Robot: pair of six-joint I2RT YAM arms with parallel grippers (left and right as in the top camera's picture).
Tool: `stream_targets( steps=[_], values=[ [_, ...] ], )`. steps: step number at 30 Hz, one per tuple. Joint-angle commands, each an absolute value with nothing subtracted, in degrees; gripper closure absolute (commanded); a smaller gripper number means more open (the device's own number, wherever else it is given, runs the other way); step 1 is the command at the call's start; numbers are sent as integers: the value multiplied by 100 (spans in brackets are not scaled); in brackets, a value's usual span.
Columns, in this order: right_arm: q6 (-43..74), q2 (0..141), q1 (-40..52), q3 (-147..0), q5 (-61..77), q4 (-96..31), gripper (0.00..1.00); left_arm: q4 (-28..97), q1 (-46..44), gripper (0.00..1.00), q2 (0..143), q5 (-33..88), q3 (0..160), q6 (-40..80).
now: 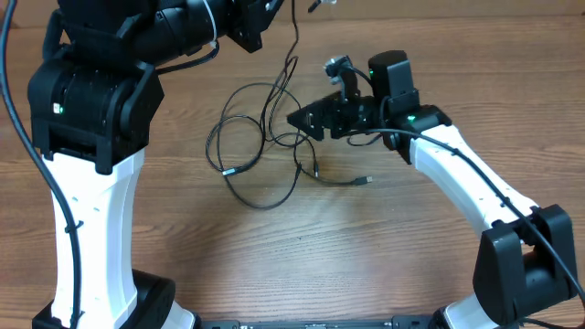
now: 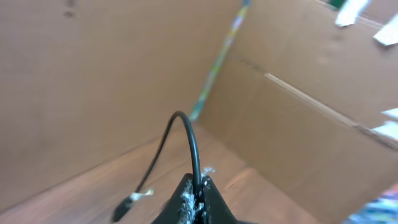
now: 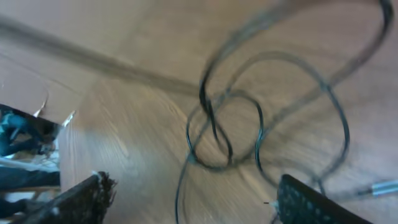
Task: Untangle cables
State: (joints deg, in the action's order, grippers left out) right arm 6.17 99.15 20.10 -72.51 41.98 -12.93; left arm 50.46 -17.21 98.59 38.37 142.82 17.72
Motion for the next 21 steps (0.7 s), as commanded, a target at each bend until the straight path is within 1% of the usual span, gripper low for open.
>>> stream_targets(
  steps=[1, 4, 7, 9, 11, 14, 15, 16, 17, 21],
  values=[
    [921, 9795, 2014, -7284, 4099, -770, 20, 4831, -1726, 96, 9802, 4515, 14341, 2213],
    [1225, 9795, 2014, -7284, 4099, -519, 20, 4823, -1717, 96, 9802, 4447, 14341, 2202],
    [1221, 9795, 2014, -7282, 4097, -735, 21, 4838, -1653, 96, 9802, 4460, 14341, 2191],
    [1223, 9795, 2014, -7282, 3948, -1024, 25, 4856, -1619, 96, 9802, 4403, 14341, 2147],
    [1221, 9795, 2014, -7282, 3238, -1955, 26, 5402, -1529, 96, 9802, 3837, 14341, 1710],
    [1221, 9797, 2014, -7282, 1505, -3454, 27, 6781, -1485, 96, 9850, 1968, 14331, 1367],
    [1221, 9797, 2014, -7279, 1013, -3841, 27, 7070, -1485, 96, 9876, 1638, 14331, 1367],
    [1221, 9797, 2014, -7282, 676, -4099, 27, 7295, -1485, 96, 9918, 1448, 14331, 1367],
    [1221, 9797, 2012, -7279, 145, -4506, 29, 7730, -1485, 96, 10031, 1308, 14328, 1367],
    [1396, 9797, 1944, -7282, -735, -5179, 33, 8630, -1507, 96, 10562, 1343, 14306, 1367]
  ],
)
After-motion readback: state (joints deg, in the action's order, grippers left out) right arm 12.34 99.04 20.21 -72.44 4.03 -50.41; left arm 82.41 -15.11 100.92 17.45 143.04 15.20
